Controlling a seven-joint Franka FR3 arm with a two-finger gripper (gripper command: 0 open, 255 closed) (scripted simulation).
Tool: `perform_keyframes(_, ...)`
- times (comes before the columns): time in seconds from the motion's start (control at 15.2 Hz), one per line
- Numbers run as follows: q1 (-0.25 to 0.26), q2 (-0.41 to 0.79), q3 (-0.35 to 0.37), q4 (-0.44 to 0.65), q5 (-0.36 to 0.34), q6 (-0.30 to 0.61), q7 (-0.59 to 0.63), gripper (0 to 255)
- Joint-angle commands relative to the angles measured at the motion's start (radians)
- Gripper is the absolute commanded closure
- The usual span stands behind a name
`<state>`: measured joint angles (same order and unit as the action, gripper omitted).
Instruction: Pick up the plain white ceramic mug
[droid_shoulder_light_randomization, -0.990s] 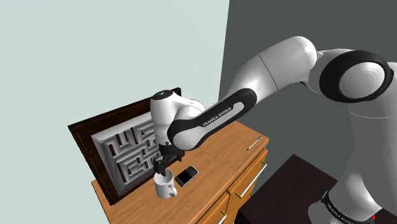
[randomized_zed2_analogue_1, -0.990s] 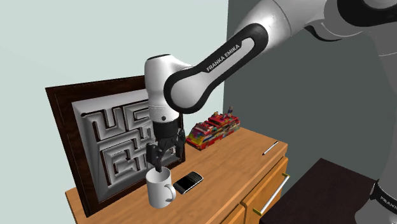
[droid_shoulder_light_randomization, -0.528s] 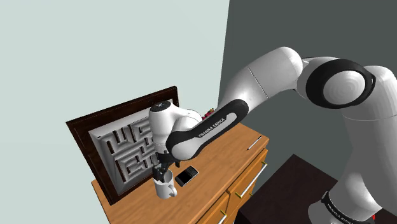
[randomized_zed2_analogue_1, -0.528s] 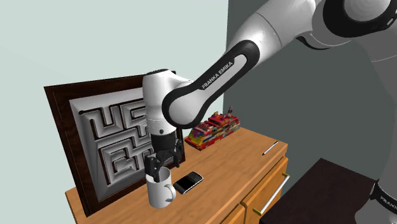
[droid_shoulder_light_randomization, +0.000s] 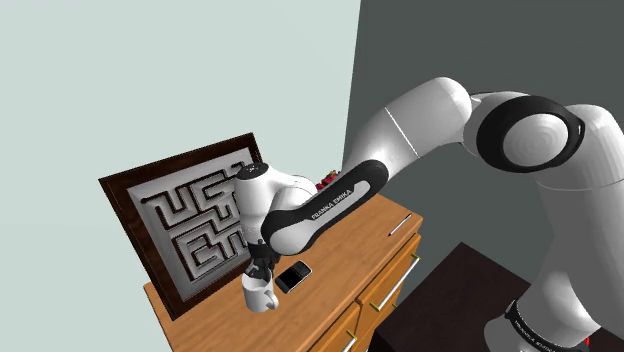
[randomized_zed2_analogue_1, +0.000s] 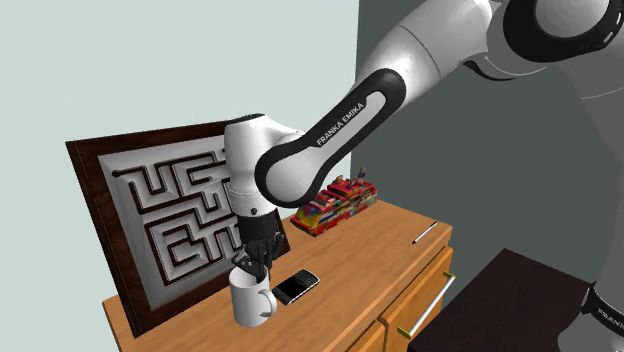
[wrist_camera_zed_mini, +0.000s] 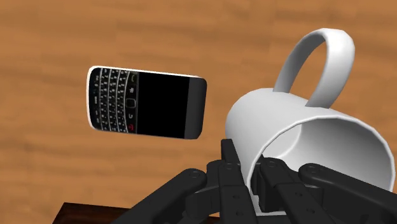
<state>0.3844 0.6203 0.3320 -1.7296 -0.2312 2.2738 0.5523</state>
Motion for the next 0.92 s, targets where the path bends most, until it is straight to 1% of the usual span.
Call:
perform_keyframes(0.0, 0.000, 0.000, 0.000, 0.000, 0.000, 0.000, 0.000, 255)
perform_keyframes(0.2, -0.001, -0.001, 0.000, -0.001, 0.000, 0.000, -0.001, 255)
perform_keyframes(0.86, -0.016, -0.082, 0.022, 0.015, 0.032, -0.094, -0.019, 255)
